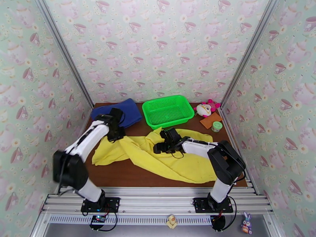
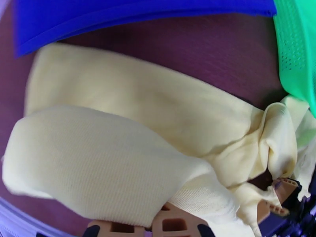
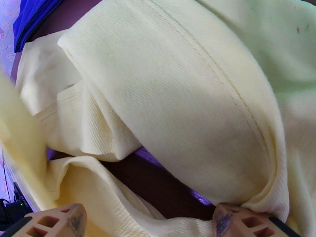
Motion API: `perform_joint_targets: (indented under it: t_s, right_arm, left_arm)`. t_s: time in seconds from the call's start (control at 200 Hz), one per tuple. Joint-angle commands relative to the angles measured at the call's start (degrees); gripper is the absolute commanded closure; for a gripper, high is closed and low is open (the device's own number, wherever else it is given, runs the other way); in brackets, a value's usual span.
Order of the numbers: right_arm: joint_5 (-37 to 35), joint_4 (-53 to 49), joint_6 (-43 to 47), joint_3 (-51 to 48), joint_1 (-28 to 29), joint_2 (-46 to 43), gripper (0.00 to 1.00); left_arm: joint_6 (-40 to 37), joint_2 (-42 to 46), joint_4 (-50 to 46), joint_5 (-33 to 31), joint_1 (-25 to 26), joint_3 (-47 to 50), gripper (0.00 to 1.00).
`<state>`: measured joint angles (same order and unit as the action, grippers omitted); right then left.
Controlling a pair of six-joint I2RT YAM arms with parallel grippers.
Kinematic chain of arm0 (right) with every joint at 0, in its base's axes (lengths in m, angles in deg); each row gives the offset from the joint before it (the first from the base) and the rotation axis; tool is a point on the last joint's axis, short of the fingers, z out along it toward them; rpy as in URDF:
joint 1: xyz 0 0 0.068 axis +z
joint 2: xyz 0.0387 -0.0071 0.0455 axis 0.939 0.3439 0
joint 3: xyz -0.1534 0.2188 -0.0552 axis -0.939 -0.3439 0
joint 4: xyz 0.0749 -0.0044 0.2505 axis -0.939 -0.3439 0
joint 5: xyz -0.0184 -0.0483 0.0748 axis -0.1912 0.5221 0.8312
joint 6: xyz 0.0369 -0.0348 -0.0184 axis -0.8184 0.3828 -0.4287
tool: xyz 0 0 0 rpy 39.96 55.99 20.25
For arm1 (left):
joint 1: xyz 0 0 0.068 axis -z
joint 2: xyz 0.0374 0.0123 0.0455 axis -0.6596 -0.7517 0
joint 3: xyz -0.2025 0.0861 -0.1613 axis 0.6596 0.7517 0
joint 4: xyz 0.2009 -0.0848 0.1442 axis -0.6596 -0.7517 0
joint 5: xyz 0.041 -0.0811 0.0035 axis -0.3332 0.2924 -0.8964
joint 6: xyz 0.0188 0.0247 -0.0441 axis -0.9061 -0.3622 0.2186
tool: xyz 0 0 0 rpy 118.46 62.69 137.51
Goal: Fold and stack the trousers
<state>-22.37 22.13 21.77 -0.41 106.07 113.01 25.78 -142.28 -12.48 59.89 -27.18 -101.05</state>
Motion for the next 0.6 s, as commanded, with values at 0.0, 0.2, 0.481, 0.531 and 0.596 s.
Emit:
perform_joint_targets:
  t_s: [0.0,0.2,0.481,0.531,0.596]
  right_arm:
    - [-1.8,-0.6,1.4,0.4,-1.0,1.9,0.12]
    - [-1.5,1.5,4.9,-1.0,1.3,-3.0,0.13]
    - [-4.8,-1.5,8.2,3.1,7.0,0.2,0.13]
    - [-5.0,-1.4,8.3,2.9,7.3,-0.1,0.13]
    - [-5.1,-1.1,8.5,2.4,7.4,-0.7,0.13]
  left_arm:
    - [-6.4,-2.1,-1.6,1.9,0.9,-2.6,0.81]
    - [-3.9,11.4,6.0,-6.7,1.9,10.1,0.61]
    - [2.4,14.2,7.5,-11.6,-1.1,22.5,0.56]
    - [3.5,12.7,8.1,-12.9,-1.9,23.3,0.57]
    - [4.7,11.3,9.3,-15.0,-3.3,24.7,0.56]
